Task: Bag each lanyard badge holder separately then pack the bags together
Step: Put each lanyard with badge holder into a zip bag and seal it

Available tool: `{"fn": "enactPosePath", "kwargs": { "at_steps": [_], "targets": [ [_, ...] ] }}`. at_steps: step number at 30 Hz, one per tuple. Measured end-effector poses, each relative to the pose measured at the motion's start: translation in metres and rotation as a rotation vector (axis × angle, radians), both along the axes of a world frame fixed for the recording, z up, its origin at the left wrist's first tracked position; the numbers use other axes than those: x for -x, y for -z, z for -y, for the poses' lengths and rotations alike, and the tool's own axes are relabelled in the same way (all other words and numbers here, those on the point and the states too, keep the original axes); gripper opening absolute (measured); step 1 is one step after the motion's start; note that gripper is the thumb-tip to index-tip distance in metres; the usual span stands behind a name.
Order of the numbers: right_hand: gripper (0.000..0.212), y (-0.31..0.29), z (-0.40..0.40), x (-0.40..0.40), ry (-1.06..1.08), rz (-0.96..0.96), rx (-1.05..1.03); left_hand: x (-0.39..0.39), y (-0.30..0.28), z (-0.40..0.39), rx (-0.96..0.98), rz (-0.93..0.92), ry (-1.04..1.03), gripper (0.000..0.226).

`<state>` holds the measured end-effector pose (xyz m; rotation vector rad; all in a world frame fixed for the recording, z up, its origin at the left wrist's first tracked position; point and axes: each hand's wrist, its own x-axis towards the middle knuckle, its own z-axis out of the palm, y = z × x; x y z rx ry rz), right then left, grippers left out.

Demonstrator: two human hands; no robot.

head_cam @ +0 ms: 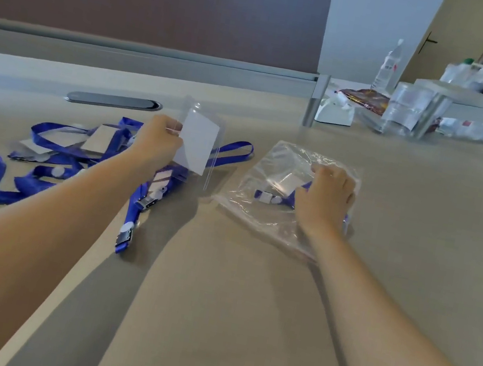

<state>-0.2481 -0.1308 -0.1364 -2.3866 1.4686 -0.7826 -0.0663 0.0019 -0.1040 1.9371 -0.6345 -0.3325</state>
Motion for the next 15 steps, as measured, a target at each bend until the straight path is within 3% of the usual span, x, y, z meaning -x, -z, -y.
{"fn": "enactPosePath", "kwargs": {
  "at_steps": [7,12,15],
  "targets": [
    [0.03,0.01,-0.065,-0.046,-0.542,-0.076,-0.096,-0.013,0.002,-0.055,0.018,0.017,-0.124,0.032],
    [0.036,0.022,-0.098,-0.085,-0.694,-0.129,0.021,-0.029,0.001,-0.088,0.041,-0.006,-0.196,0.028],
    [0.043,0.028,-0.105,-0.104,-0.705,-0.279,0.129,-0.038,0.002,-0.098,0.031,-0.063,-0.213,0.027]
  ]
}}
